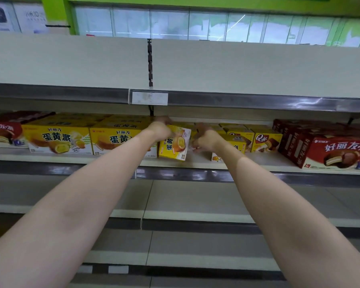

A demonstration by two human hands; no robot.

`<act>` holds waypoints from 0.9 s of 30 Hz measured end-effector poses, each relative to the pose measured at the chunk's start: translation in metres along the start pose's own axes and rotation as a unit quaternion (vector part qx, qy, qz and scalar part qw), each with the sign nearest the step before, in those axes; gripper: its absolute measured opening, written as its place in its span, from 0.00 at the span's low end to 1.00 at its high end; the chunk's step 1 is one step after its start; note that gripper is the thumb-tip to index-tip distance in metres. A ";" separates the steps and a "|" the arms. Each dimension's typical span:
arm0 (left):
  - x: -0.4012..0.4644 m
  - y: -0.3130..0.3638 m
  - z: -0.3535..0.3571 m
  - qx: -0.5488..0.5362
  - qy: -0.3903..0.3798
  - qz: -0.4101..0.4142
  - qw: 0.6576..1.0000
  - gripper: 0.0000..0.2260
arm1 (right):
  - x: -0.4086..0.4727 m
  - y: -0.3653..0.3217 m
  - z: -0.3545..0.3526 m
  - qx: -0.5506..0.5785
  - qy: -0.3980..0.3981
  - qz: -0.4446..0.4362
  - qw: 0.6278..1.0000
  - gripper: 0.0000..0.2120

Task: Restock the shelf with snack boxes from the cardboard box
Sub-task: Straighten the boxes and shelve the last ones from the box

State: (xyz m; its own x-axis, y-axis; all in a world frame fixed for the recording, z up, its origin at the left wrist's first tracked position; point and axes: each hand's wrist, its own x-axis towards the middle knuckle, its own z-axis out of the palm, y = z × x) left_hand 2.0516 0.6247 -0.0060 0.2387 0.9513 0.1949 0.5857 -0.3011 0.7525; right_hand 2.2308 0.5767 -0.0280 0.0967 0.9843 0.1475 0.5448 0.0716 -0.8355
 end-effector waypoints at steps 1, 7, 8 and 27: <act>0.001 -0.001 0.003 -0.009 0.009 0.007 1.000 0.25 | -0.001 -0.002 0.002 -0.020 0.003 -0.012 1.000 0.27; 0.003 -0.001 0.007 -0.084 0.083 0.001 0.993 0.19 | 0.001 -0.002 0.003 -0.092 0.055 -0.015 0.994 0.04; 0.003 0.000 0.008 -0.082 0.086 0.004 0.993 0.18 | 0.002 -0.003 0.001 -0.103 0.055 -0.015 0.993 0.04; 0.005 0.008 0.038 0.018 -0.014 0.082 0.996 0.18 | -0.008 0.004 -0.014 -0.201 0.049 -0.056 0.977 0.30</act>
State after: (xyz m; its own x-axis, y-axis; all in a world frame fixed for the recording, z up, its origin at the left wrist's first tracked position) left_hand 2.0866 0.6252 -0.0230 0.3552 0.8868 0.2957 0.5648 -0.4557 0.6880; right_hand 2.2439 0.5670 -0.0246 0.0851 0.9525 0.2924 0.8383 0.0902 -0.5377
